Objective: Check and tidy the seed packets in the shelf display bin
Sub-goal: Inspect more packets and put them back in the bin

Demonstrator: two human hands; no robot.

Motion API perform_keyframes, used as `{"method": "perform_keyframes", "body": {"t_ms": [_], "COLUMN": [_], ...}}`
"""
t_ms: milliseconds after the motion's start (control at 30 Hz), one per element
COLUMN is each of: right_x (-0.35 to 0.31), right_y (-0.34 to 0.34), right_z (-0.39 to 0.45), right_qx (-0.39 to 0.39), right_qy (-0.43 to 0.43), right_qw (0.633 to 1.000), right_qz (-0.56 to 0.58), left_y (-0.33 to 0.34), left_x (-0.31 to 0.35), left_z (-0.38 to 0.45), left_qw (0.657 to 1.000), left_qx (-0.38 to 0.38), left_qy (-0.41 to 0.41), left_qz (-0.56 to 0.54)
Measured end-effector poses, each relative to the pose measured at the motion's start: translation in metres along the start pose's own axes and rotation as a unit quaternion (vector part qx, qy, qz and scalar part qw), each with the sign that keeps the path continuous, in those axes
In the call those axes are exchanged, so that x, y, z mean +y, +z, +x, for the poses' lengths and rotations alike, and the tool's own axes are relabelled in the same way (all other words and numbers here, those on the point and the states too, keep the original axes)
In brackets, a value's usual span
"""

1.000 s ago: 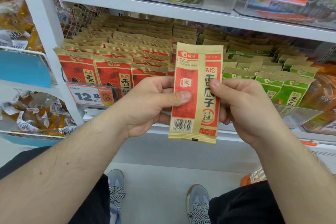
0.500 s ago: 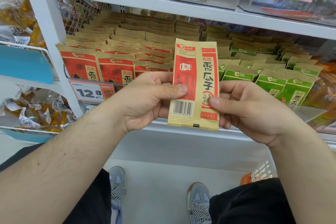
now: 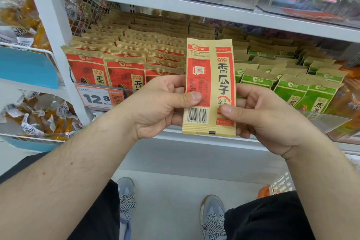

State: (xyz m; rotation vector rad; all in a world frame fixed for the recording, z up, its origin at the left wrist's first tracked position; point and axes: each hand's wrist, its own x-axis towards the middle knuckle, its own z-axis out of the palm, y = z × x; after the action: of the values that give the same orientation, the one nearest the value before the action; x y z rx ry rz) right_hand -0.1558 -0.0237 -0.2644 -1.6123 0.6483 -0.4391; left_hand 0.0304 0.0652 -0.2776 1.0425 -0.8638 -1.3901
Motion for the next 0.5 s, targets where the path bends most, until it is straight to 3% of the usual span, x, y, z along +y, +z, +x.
{"method": "perform_keyframes", "body": {"t_ms": [267,367,433,500], "right_x": [0.001,0.002,0.003,0.002], "right_y": [0.022,0.022,0.022,0.027], "right_z": [0.004,0.006,0.007,0.007], "right_qx": [0.102,0.174,0.219,0.202], "right_qy": [0.009,0.021,0.002,0.004], "right_qw": [0.995,0.984,0.974,0.978], "right_qz": [0.018,-0.032,-0.055,-0.047], "left_y": [0.003,0.003,0.005,0.009], "left_x": [-0.004,-0.005,-0.008,-0.012], "left_z": [0.0,0.001,0.002,0.002], "left_qw": [0.997,0.994,0.974,0.928], "left_qx": [-0.02,0.007,0.069,0.115], "left_qy": [0.018,0.045,0.095,0.153], "left_qz": [0.066,0.103,0.192,0.319]}}
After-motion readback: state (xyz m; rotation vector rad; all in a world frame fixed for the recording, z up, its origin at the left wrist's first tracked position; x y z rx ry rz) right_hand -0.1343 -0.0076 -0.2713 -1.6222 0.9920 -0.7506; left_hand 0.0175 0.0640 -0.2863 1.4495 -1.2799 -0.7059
